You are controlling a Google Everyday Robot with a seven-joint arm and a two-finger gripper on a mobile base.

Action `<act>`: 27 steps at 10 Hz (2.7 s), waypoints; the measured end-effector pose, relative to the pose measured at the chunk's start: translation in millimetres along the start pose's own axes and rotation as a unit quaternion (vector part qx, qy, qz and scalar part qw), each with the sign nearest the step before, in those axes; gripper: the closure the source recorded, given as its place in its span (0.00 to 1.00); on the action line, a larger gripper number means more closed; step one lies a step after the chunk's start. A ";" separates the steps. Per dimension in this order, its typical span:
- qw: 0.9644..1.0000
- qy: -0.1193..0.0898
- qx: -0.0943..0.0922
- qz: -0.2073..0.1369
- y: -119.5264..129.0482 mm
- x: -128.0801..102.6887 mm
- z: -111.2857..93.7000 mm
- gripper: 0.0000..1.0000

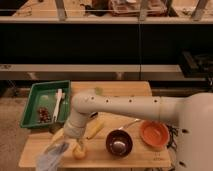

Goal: Place towel in table surface

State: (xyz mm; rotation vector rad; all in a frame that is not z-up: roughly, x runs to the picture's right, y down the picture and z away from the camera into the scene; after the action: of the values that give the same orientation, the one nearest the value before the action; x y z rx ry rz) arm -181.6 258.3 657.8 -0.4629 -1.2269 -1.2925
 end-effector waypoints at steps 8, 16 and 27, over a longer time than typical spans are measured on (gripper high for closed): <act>1.000 -0.013 0.012 -0.002 -7.0 34.1 16.5 0.73; 0.998 -0.029 0.037 0.030 -67.4 44.0 -57.9 1.00; 0.989 0.054 0.016 0.135 -31.8 53.0 -122.4 1.00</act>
State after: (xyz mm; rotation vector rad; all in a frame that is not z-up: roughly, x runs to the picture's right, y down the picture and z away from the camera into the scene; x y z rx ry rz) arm -168.6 122.2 648.8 -0.5109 -1.0538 -1.0528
